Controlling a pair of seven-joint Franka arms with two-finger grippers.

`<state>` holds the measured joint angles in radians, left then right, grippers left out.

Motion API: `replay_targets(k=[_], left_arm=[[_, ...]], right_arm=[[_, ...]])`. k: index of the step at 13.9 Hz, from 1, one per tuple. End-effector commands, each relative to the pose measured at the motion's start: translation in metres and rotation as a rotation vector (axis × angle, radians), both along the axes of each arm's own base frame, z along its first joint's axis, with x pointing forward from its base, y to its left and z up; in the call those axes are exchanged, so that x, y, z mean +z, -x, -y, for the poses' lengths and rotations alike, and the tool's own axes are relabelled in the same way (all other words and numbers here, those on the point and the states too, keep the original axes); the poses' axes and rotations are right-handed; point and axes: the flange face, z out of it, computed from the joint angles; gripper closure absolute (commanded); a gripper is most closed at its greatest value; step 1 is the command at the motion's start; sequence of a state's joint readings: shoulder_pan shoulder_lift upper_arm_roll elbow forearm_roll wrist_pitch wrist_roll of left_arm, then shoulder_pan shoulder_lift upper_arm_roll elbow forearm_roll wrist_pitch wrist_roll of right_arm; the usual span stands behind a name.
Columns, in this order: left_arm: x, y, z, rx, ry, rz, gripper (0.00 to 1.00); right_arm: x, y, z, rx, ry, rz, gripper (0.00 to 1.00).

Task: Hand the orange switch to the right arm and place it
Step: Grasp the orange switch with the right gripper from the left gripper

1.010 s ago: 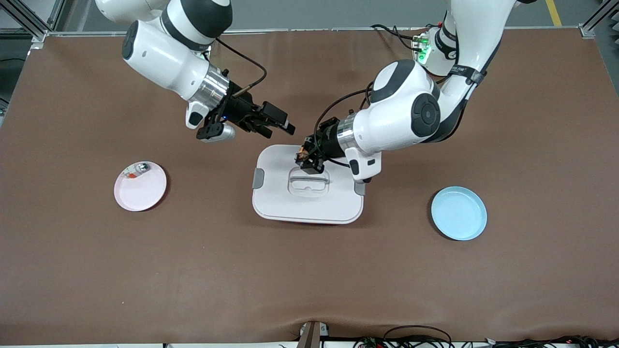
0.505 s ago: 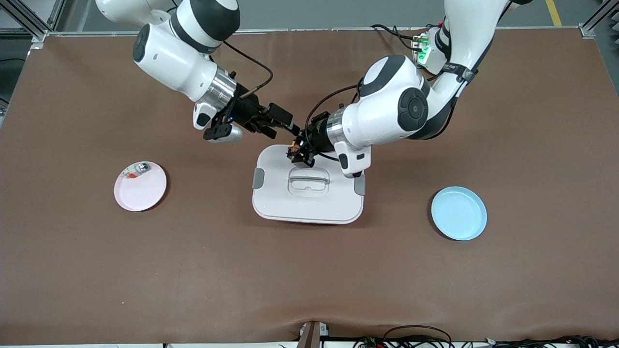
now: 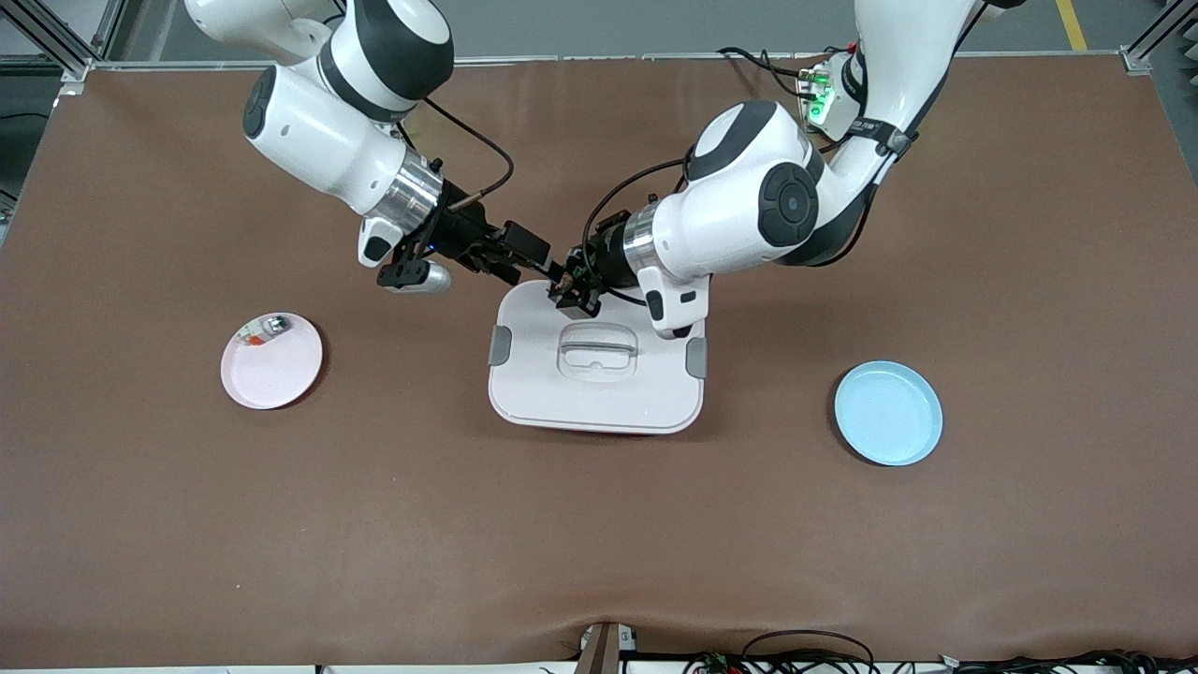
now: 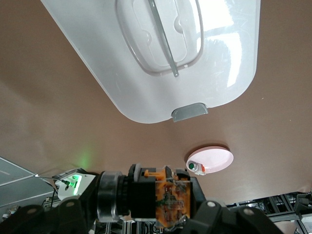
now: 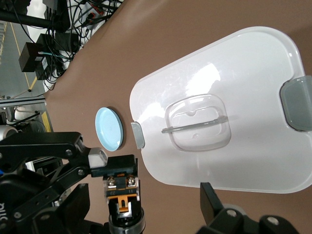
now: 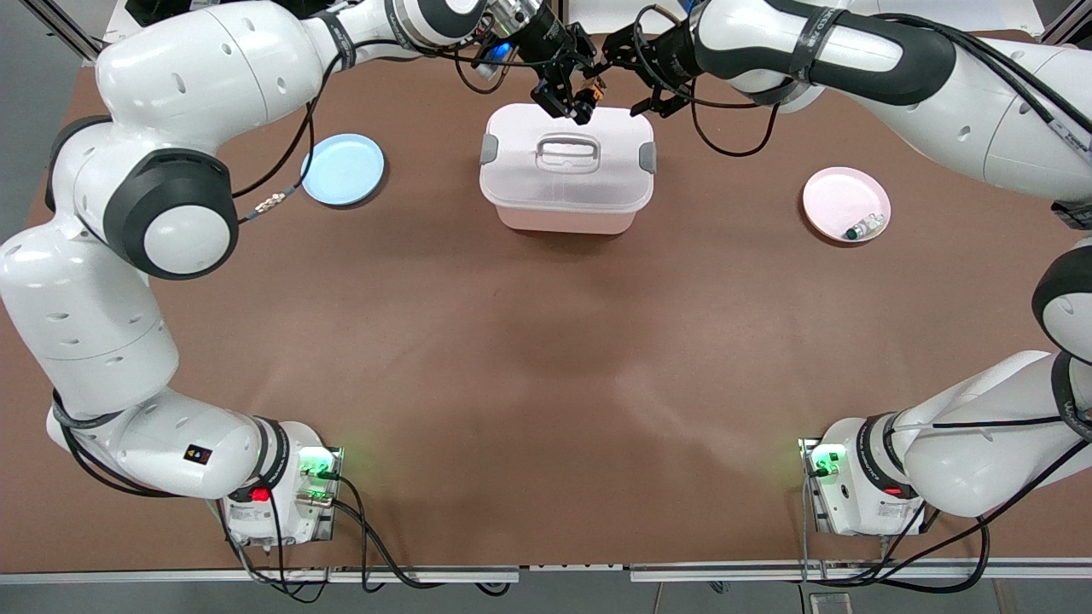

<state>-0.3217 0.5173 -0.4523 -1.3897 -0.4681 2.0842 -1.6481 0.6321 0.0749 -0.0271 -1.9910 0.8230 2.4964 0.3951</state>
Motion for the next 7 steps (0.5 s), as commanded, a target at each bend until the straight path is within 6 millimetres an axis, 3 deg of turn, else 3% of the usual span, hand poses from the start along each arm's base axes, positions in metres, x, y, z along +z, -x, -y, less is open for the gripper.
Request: replay_targets(k=[1, 7], left_arm=[[0.006, 0.0, 0.005, 0.009, 0.018, -0.012, 1.0], [0.011, 0.002, 0.008, 0.006, 0.024, -0.005, 1.0]], right_arm=[[-0.004, 0.004, -0.007, 0.004, -0.014, -0.012, 0.0], [-0.008, 0.009, -0.02, 0.02, -0.011, -0.014, 0.0]])
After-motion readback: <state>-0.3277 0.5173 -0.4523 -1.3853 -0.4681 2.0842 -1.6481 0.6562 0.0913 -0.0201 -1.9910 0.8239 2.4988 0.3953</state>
